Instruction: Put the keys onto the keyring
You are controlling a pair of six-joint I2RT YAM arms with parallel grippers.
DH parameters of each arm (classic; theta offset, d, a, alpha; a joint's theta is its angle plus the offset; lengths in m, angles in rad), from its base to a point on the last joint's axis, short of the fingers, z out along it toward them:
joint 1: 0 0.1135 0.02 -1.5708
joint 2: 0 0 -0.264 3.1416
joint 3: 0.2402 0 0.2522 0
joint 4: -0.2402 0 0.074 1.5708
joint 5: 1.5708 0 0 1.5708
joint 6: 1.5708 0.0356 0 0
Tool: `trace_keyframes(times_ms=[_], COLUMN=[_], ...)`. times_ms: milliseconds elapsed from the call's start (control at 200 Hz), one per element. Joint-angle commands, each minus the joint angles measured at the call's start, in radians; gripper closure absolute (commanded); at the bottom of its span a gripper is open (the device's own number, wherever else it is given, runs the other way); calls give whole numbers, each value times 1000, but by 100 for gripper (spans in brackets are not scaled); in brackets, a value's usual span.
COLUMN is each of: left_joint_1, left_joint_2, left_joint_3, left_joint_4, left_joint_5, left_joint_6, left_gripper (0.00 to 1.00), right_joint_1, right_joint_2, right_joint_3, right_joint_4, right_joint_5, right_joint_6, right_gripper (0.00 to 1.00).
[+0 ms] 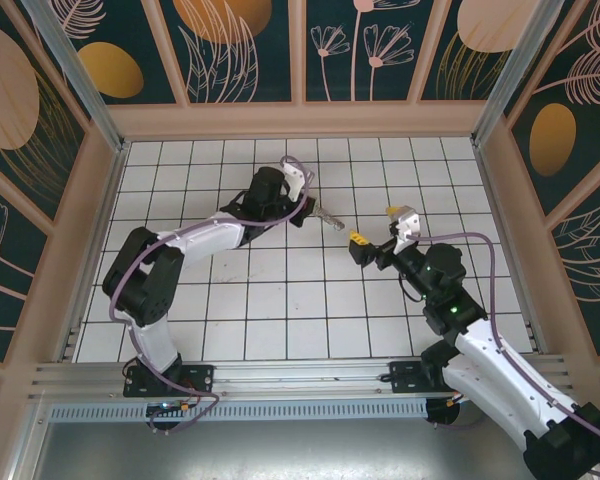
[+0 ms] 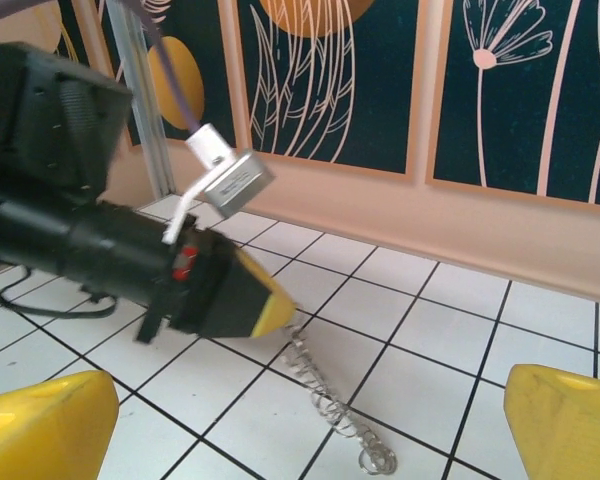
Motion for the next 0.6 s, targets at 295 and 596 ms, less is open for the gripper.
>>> trace_keyframes(times_ms=[295, 596], left_joint_1=[0, 0], left_joint_2=[-118, -322], left_joint_3=[-356, -405], left_joint_4=[87, 31], left_joint_5=[53, -24], left_joint_6=[-137, -139], left_gripper=[86, 46], right_joint_1=[-28, -31], right_joint_2=[4, -42], right_joint_3=[18, 19], right_joint_4=[64, 37], right_joint_5=[-77, -62], right_joint_6=[48, 52], right_gripper=[1, 1])
